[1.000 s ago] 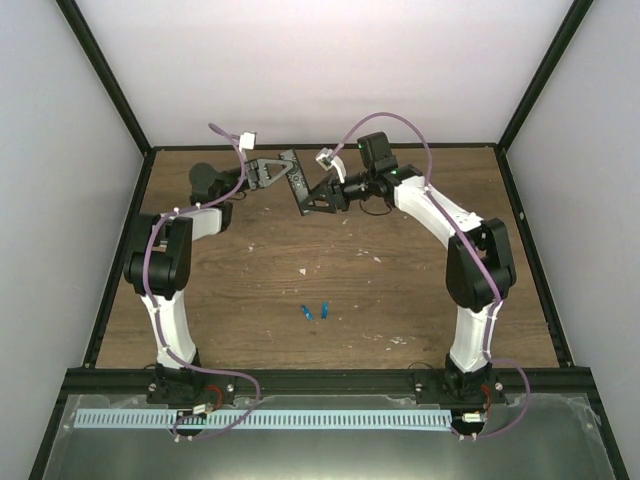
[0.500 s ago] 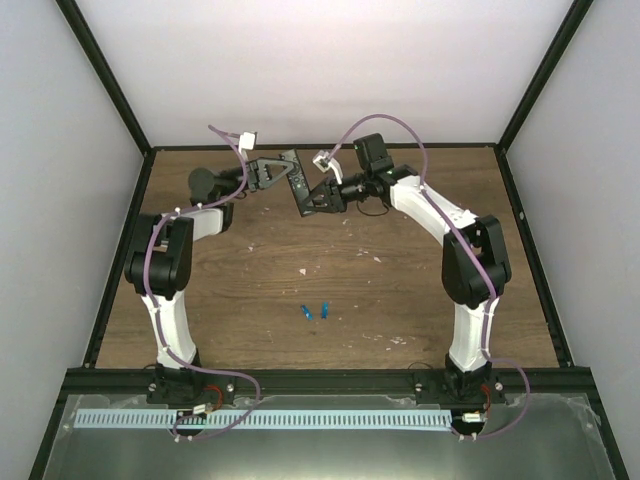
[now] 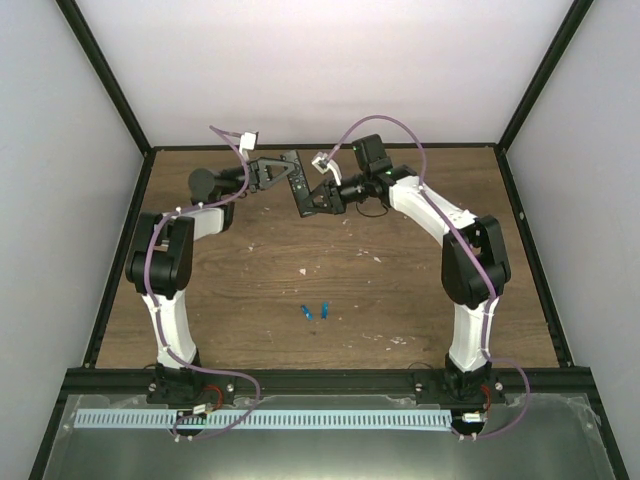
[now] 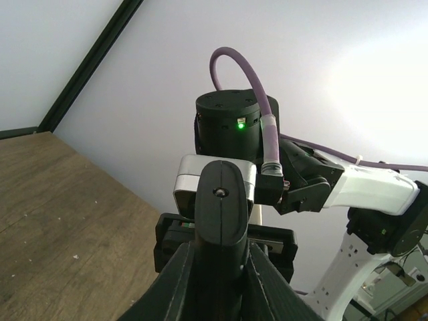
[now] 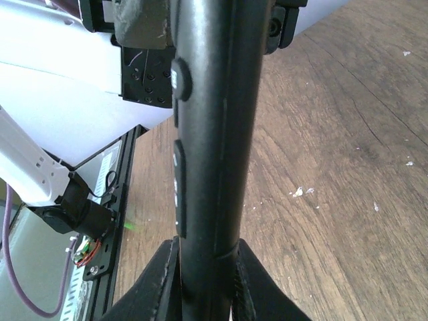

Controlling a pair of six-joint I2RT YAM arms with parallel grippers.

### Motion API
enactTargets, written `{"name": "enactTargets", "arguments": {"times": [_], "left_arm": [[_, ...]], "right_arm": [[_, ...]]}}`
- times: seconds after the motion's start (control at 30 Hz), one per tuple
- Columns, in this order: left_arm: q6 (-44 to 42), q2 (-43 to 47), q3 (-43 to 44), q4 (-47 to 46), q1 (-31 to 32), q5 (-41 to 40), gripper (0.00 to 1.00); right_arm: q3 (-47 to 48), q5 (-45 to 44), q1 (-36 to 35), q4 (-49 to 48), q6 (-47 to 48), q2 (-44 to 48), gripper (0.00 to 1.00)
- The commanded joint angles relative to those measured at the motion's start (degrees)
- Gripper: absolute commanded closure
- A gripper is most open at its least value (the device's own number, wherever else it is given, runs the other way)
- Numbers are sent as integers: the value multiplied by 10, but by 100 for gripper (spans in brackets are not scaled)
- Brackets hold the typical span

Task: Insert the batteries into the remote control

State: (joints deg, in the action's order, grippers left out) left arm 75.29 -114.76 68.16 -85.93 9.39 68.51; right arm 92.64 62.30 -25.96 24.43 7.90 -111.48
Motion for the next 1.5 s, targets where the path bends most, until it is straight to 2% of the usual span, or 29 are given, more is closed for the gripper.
{"name": "enactTargets", "arguments": {"times": [0.0,0.2,0.33,0.47,0.57,0.67,0.7,0.8,0.9,0.93,1.0,1.13,1.2,1.3,1.47], "left_arm": [[18,-3,12,-59,13,19,77],[13,-2,14,-59,12,20,51],[12,-3,14,-59,12,18,48],[11,-2,10,-59,5,8,42],[11,1,-2,-59,-9,-22,27],[14,8,-27,-52,-30,-83,2],[11,10,-36,-44,-37,-101,1],[-41,35,-61,73,-48,-157,0],[-134,83,-72,254,-47,-224,0],[-168,99,-66,341,-47,-250,0],[-228,130,-41,476,-46,-284,0],[-291,152,32,756,-36,-379,0],[-301,153,76,847,-25,-429,0],[-265,145,113,933,-11,-479,0],[-196,144,124,962,8,-486,0]], "right_arm": [[22,-22,0,-8,2,1,88],[20,-34,0,-10,2,4,90],[19,-41,0,-10,2,4,98],[18,-56,1,-8,0,4,99],[15,-94,1,-4,-1,5,99],[9,-155,1,5,-3,7,99],[7,-175,1,9,-1,9,99],[-2,-243,-2,13,9,18,99],[-6,-343,-17,21,36,31,99],[-8,-377,-23,21,45,33,99],[-17,-450,-38,14,61,41,99],[-36,-570,-67,-23,88,53,99],[-47,-627,-85,-45,110,58,99],[-70,-702,-116,-89,159,61,99],[-99,-792,-145,-158,219,60,99]]}}
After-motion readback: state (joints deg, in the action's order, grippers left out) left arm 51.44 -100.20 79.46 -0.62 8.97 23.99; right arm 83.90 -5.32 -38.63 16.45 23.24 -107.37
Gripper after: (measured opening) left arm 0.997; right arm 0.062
